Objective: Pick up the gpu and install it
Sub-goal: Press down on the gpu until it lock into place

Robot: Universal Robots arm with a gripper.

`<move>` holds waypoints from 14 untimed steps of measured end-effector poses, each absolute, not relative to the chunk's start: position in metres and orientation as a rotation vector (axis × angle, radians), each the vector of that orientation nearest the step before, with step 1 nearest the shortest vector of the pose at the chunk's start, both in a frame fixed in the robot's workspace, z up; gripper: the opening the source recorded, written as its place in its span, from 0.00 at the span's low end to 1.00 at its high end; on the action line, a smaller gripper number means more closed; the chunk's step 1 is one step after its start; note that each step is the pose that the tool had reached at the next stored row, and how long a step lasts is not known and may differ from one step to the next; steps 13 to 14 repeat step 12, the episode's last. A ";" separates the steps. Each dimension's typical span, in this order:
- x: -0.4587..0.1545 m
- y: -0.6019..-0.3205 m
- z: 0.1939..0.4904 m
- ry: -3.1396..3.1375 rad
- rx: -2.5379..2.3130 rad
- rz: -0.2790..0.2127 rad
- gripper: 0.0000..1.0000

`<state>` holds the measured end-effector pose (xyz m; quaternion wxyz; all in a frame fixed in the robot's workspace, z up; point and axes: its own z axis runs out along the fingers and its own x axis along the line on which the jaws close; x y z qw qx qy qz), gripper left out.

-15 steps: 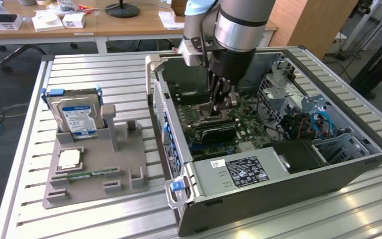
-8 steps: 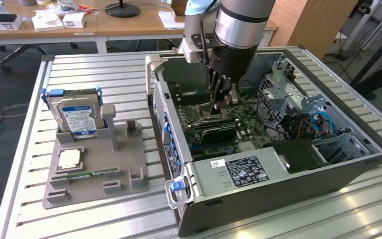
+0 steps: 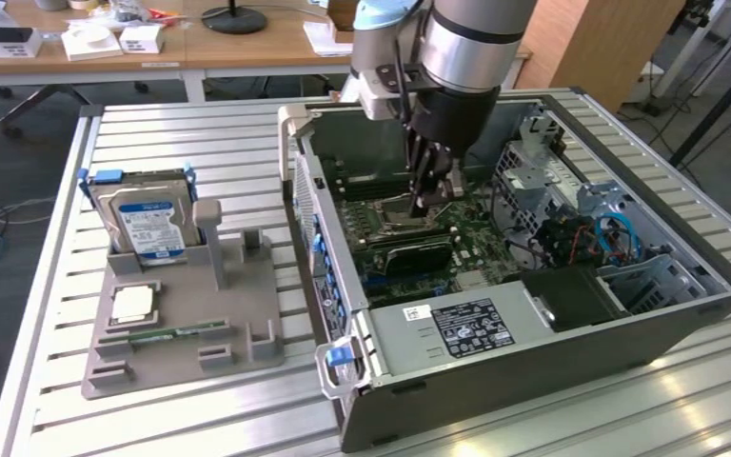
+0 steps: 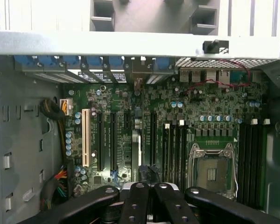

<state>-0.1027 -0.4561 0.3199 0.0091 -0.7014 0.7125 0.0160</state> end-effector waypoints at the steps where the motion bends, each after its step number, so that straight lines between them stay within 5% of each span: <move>1: -0.101 -0.456 0.320 2.226 -2.191 0.050 0.10; 14: -0.100 -0.456 0.324 2.226 -2.191 0.050 0.10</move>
